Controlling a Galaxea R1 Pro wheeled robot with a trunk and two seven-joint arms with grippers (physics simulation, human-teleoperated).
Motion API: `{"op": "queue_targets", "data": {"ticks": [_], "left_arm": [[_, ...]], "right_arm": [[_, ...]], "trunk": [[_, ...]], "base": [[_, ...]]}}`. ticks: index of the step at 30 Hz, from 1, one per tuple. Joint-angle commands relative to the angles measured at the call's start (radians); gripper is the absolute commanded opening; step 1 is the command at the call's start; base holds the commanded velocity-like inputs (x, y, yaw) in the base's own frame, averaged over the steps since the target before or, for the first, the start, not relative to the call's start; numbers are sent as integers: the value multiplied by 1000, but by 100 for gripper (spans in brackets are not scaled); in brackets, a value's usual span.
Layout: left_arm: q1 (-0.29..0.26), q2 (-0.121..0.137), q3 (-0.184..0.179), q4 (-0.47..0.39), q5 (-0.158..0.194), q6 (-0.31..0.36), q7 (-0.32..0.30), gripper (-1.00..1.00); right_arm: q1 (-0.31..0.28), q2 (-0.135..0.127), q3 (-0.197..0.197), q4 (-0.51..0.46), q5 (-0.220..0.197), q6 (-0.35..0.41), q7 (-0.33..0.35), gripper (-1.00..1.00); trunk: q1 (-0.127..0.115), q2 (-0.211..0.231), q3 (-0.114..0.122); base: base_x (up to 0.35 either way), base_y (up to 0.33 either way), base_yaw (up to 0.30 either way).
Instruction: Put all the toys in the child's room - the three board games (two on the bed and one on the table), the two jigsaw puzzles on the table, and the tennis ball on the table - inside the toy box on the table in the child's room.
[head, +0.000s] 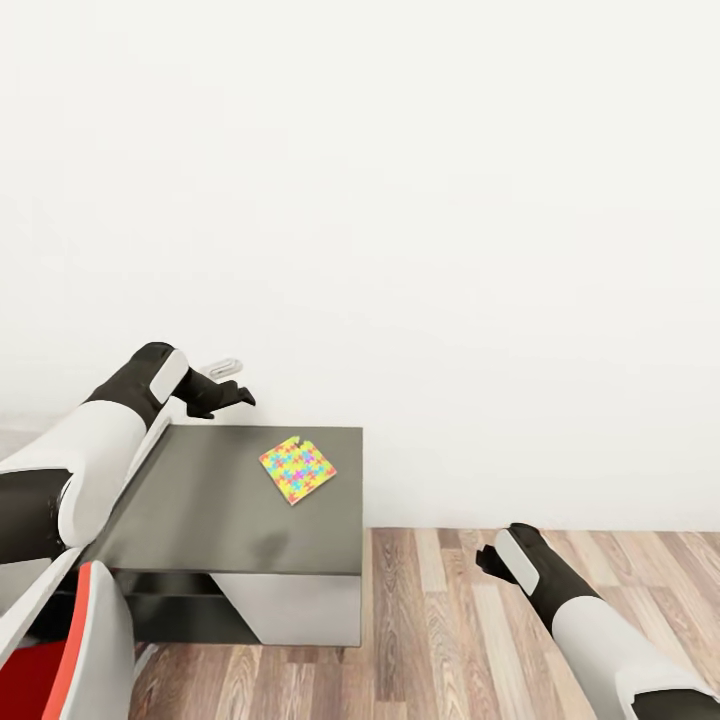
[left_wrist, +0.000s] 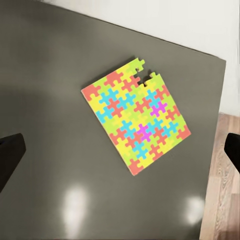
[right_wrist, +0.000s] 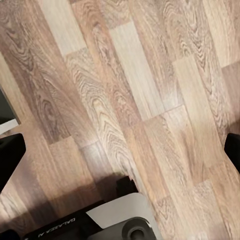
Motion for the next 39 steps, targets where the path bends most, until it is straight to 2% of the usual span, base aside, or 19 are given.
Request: {"op": "queue_targets", "data": {"ticks": [1, 39], "left_arm": [[-1, 0, 0, -1, -3, 4, -4, 100], [0, 3, -4, -1, -3, 1, -5, 100]], "right_arm": [[-1, -1, 8, -2, -10, 3, -9, 100], [-1, 0, 7, -3, -11, 5, -9, 100]], "trunk": [[1, -2, -2], [1, -2, -2]], "base": [[98, -87, 0], [87, -100, 0]]}}
